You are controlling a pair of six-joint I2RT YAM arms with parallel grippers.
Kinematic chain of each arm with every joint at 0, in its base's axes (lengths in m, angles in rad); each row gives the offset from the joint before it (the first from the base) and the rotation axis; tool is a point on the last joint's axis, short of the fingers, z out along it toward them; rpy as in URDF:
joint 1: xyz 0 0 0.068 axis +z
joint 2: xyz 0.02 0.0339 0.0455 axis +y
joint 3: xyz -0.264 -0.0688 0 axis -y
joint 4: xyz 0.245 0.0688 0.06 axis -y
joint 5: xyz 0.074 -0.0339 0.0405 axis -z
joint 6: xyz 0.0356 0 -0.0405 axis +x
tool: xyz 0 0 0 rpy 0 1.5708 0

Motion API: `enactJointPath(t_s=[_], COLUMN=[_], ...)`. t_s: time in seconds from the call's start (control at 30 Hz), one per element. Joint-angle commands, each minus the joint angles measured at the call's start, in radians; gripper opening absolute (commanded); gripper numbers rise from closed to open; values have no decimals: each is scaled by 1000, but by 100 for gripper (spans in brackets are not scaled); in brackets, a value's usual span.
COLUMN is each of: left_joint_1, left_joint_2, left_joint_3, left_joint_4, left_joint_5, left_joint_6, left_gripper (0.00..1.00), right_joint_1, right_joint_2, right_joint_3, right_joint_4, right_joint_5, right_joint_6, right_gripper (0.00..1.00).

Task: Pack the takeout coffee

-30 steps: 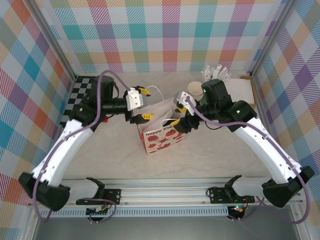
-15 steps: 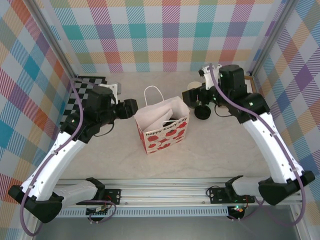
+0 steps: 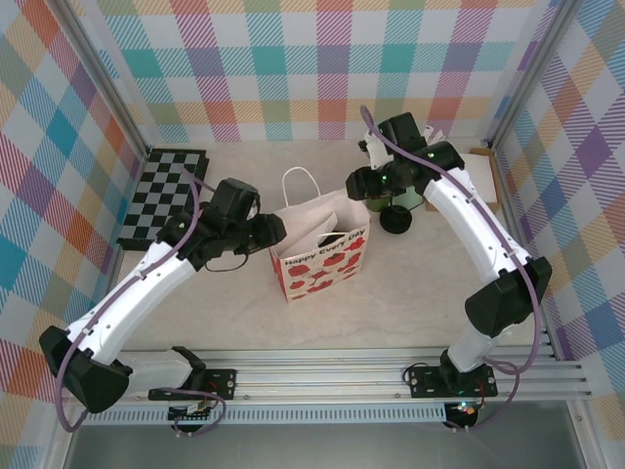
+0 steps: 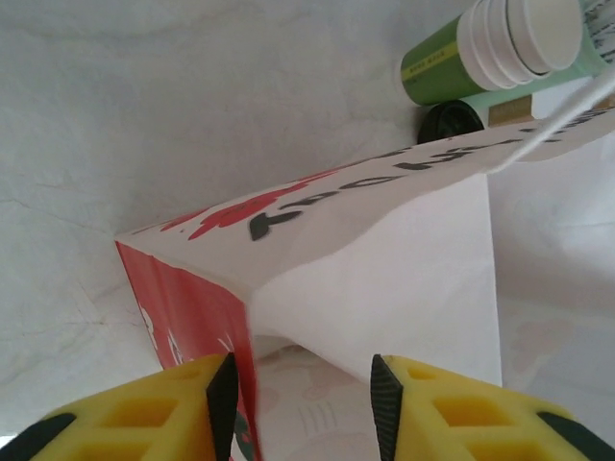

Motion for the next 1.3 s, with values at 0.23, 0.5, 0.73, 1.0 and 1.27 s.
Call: enactJointPath(t_s=[0.23,0.5,0.73,1.0,1.27], left_joint_1=[-12,-11,17,103,145], left_joint_2=[59,109,209,330,440], left_joint_3=[52,87,190,300,431], left_joint_4=[-45,-26,-3,-7,-49], left_joint_5=[-1,-32,-80,4,57], left_joint_6=[22,55,138,220,284], left_gripper=[20,8,6,6,8], right_joint_1=[2,2,-1,-10,-16], right_joint_2=[-15,-30,-10,53,96], right_joint_3=[-21,-23,19,89,137], right_joint_4=[-44,-44,-27,-63,-99], right_joint_5=[-87,-24,122,164,169], right_joint_6=[-28,-30,22,77,110], right_gripper=[43,18,6,10,13])
